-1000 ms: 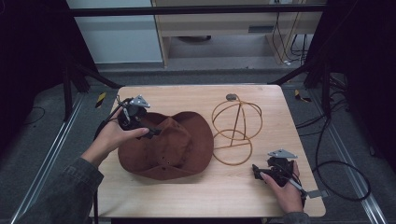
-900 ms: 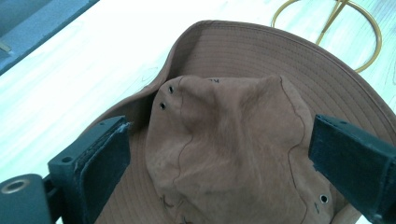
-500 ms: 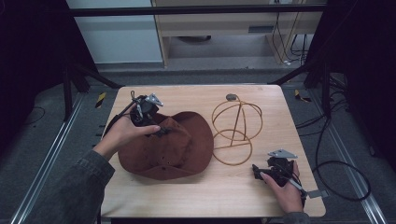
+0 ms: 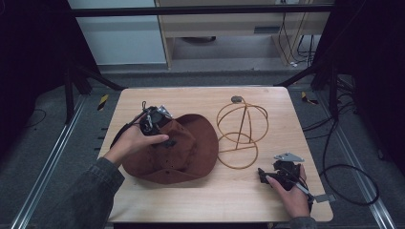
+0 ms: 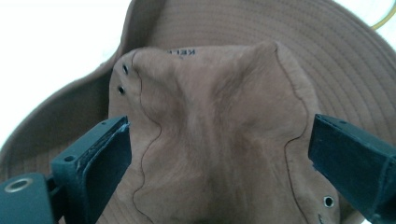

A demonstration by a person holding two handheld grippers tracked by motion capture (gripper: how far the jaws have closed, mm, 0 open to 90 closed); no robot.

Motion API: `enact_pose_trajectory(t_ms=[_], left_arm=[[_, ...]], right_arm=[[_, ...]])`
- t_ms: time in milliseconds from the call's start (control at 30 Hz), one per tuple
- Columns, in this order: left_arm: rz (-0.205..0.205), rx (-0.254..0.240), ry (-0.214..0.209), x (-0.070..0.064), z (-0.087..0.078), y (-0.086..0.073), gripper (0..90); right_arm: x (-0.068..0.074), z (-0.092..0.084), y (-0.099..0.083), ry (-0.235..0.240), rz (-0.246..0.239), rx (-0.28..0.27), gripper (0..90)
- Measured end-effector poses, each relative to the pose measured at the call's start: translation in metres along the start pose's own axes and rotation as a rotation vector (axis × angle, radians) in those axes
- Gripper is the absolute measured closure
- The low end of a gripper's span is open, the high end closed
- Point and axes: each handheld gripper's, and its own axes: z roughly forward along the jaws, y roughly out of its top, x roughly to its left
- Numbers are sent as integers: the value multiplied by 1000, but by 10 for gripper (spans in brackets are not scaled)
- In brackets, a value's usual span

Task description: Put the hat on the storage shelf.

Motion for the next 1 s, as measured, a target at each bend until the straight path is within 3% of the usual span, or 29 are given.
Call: enact_pose_trajectory(t_ms=[333,567,767,1000], left_arm=[[-4,39,-7,-1,16,-5,69],[-17,32,13,2,18,-10,124],[-21,35,4,2,17,-10,244],[-21,50,-6,1,18,-8,460]], right_arm=[[-1,0,0,7,-8,-1,4],[-1,0,0,12,-11,0,4],[-1,-1,0,12,-11,0,4],[-1,-1,0,13,-12,-1,4]])
